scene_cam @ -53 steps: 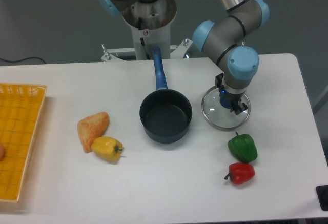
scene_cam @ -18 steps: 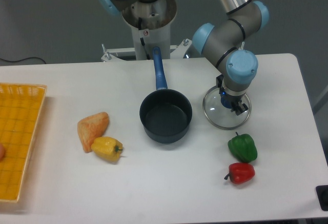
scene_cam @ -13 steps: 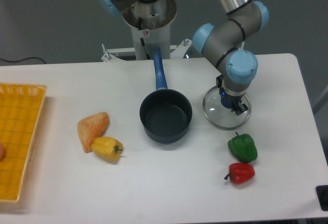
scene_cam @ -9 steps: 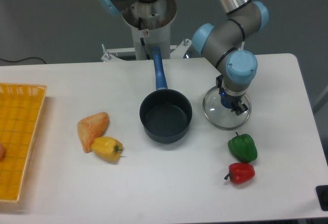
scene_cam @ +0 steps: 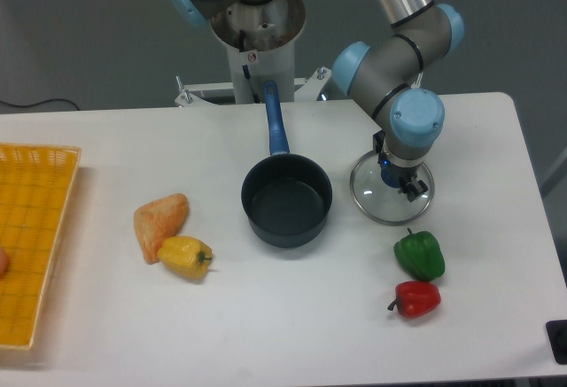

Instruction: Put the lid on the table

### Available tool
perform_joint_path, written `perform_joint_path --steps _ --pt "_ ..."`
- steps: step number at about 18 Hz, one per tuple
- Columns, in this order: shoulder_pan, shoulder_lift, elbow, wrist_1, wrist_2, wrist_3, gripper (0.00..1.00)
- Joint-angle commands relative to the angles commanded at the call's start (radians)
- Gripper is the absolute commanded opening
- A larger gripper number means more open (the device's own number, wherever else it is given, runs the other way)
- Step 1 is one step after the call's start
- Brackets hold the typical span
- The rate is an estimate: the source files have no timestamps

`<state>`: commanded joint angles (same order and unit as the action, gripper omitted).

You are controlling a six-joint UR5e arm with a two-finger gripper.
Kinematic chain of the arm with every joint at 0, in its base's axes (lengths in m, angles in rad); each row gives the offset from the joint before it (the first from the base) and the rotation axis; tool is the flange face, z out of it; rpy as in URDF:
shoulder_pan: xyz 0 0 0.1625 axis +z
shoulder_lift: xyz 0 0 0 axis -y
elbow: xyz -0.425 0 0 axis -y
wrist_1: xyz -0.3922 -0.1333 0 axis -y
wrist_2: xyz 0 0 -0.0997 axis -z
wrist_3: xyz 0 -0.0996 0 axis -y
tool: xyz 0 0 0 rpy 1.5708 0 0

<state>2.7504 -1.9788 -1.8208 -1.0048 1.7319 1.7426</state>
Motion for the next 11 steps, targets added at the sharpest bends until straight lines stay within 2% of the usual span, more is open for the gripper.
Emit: perform_joint_path --steps 2,3,4,7,9,11 --pt "0.000 0.000 0.000 -0.002 0.000 0.000 0.72" --pt "0.000 0.000 0.000 -0.002 0.000 0.002 0.76" --pt "0.000 0.000 0.000 -0.002 0.000 0.003 0.85" --pt "0.000 0.000 0.000 -0.002 0.000 0.003 0.87" --pt "0.000 0.002 0.008 -0.003 -0.003 0.000 1.00" --pt "0.000 0.005 0.029 -0.003 -0.008 0.002 1.00"
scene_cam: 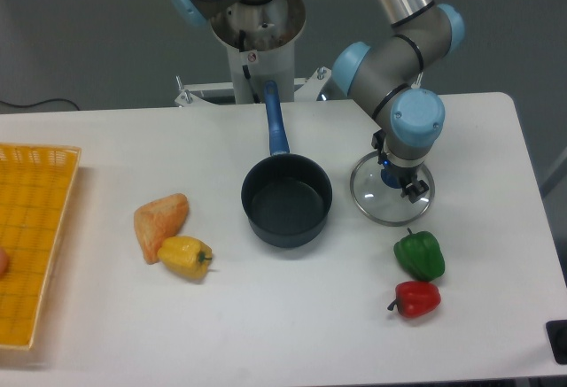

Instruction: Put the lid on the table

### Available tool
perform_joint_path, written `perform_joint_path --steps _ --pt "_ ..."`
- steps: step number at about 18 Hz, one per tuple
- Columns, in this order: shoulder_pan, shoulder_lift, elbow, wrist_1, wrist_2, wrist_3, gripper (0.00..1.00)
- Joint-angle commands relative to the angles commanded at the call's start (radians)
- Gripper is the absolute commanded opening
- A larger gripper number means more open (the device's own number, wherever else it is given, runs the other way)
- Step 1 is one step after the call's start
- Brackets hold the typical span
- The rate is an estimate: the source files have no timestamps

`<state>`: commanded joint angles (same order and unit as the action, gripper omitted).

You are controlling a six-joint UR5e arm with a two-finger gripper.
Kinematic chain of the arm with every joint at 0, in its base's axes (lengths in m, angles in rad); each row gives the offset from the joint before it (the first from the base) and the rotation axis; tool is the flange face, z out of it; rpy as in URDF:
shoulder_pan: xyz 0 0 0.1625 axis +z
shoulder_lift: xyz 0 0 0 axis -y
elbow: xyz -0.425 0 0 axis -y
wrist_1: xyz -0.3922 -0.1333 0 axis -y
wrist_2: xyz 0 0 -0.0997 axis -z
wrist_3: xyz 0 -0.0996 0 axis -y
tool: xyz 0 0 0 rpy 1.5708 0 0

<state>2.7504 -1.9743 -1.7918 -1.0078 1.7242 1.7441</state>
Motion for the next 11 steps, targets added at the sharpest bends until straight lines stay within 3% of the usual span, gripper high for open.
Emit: perform_joint_path --steps 7,11 --pt "-0.038 0.052 0.097 -0.014 -0.005 0.000 1.00" --pt "-0.035 0.074 0.108 -0.014 -0.029 0.000 1.00"
